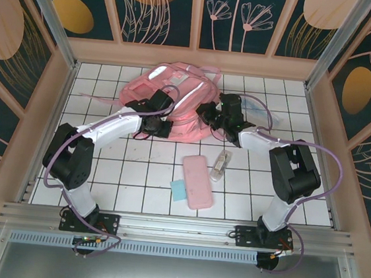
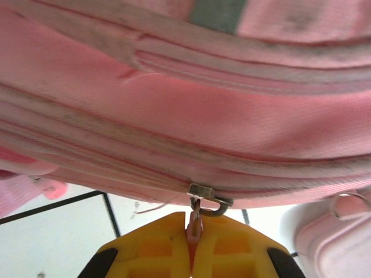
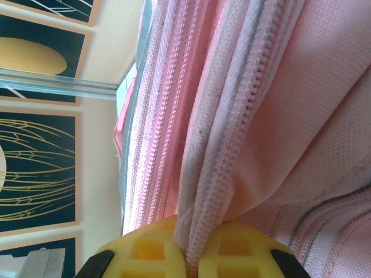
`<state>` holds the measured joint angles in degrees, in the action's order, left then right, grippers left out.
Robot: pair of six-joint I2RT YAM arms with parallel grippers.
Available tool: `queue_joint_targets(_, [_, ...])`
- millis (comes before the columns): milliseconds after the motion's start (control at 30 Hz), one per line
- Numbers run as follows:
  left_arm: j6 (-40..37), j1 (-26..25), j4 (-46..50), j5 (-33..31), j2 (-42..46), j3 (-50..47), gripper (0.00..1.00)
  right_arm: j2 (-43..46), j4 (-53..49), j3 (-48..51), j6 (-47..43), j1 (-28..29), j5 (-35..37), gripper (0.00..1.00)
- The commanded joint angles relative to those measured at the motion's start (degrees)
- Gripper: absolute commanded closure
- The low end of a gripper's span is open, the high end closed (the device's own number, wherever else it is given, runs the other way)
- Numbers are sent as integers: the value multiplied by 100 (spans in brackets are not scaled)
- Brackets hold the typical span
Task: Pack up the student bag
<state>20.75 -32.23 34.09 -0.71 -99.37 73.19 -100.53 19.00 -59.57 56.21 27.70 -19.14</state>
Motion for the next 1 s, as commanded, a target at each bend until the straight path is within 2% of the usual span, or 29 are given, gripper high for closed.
queue_joint_targets(0, [-71,170,186,-1123,86,-263,100,394,523,-133,-301,-117,94,100])
queue_joint_targets(233, [213,1372,-576,-2112,42,-1126,100,519,208,-230,-671,-189,56,100])
queue_joint_targets(367, [296,1464,-689,-2001,229,-992,100,427,235,-342,-748,-208,-129,100])
queue_joint_targets(400, [300,1460,-708,-1822,288,-912,93,364,235,-397,-742,-208,-195,100])
queue_joint_targets(500, [378,1449,-755,-1219,481,-785,48,207,196,-549,-742,-211,-391,100])
queue_joint_targets(533, [443,1439,-783,-1076,590,-780,41,167,165,-593,-741,-206,-442,100])
queue_joint_targets(700, [298,1089,-1288,-786,1425,-841,16,-24,88,-805,-679,-213,-817,100])
queue_joint_targets(733, [192,948,-1468,-762,1544,-845,15,-95,-34,-922,-691,-221,-938,100])
queue_joint_targets(867, [-162,619,-1893,-510,1644,-709,15,-182,-829,-1139,-910,-238,-945,61])
queue_joint_targets(900, [-238,578,-1944,-389,1565,-619,15,-120,-982,-1070,-980,-254,-863,54])
queue_joint_targets(967, [-307,510,-1980,-350,1355,-417,16,71,-1266,-879,-1077,-319,-634,47])
